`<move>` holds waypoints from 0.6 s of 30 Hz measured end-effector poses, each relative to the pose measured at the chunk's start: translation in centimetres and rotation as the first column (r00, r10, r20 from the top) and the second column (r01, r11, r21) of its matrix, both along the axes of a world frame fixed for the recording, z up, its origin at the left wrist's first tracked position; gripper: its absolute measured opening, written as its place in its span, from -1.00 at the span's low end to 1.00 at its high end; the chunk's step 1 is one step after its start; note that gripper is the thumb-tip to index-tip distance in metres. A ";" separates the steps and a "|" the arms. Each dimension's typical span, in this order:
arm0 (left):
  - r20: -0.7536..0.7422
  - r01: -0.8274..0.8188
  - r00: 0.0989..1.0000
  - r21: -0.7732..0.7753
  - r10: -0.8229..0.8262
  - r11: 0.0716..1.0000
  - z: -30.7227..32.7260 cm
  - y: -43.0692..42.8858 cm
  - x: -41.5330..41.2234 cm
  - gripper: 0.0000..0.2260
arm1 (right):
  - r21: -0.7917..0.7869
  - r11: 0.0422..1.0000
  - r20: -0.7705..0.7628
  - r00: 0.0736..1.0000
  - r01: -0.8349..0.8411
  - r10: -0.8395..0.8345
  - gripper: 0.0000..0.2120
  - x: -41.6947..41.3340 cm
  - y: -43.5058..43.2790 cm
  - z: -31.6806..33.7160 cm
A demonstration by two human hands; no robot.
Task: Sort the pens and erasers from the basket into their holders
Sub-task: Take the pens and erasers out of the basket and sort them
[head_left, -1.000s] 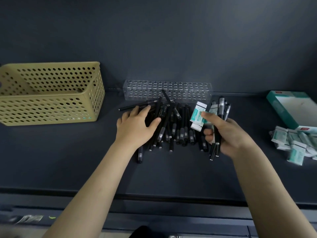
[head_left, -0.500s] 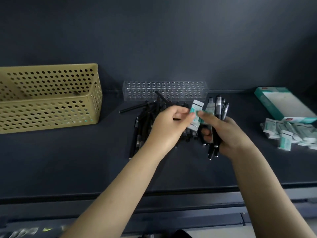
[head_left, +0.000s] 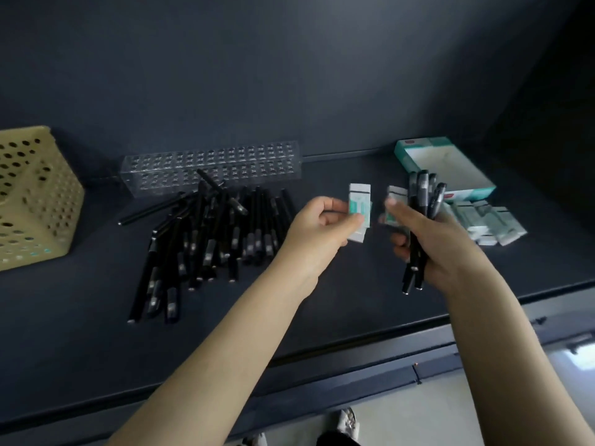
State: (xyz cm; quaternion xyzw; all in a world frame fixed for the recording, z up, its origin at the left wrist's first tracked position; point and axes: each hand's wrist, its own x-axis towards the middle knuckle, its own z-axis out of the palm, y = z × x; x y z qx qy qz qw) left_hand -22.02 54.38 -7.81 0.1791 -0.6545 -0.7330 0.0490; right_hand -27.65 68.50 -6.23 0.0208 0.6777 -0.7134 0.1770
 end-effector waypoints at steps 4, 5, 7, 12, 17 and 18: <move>0.052 0.008 0.999 0.015 -0.009 1.000 -0.5 4.2 -3.7 -0.88 | 0.086 0.989 0.000 0.993 0.121 -0.121 -0.82 -3.8 5.8 0.4; 0.062 0.002 0.998 0.007 -0.002 1.000 -0.6 5.2 -4.7 -0.89 | 0.136 0.983 -0.016 0.992 0.125 -0.124 -0.78 -4.8 7.1 0.5; 0.079 -0.009 0.997 -0.013 0.010 1.000 -0.8 6.9 -6.5 -0.88 | 0.221 0.972 -0.047 0.996 0.083 -0.074 -0.72 -6.6 9.1 0.6; 0.040 -0.064 0.996 -0.218 0.075 0.974 -1.2 9.5 -9.5 -0.89 | 0.402 0.914 -0.072 0.993 -0.053 0.089 -0.83 -9.5 11.0 0.1; 0.017 -0.033 0.999 -0.446 0.046 0.894 -1.5 10.3 -9.9 -0.85 | 0.440 0.895 -0.083 0.988 -0.079 0.128 -0.81 -10.5 11.6 -0.7; 0.020 -0.024 0.999 -0.518 0.041 0.855 -1.6 10.4 -9.8 -0.85 | 0.424 0.903 -0.088 0.989 -0.071 0.118 -0.83 -10.7 11.8 -0.8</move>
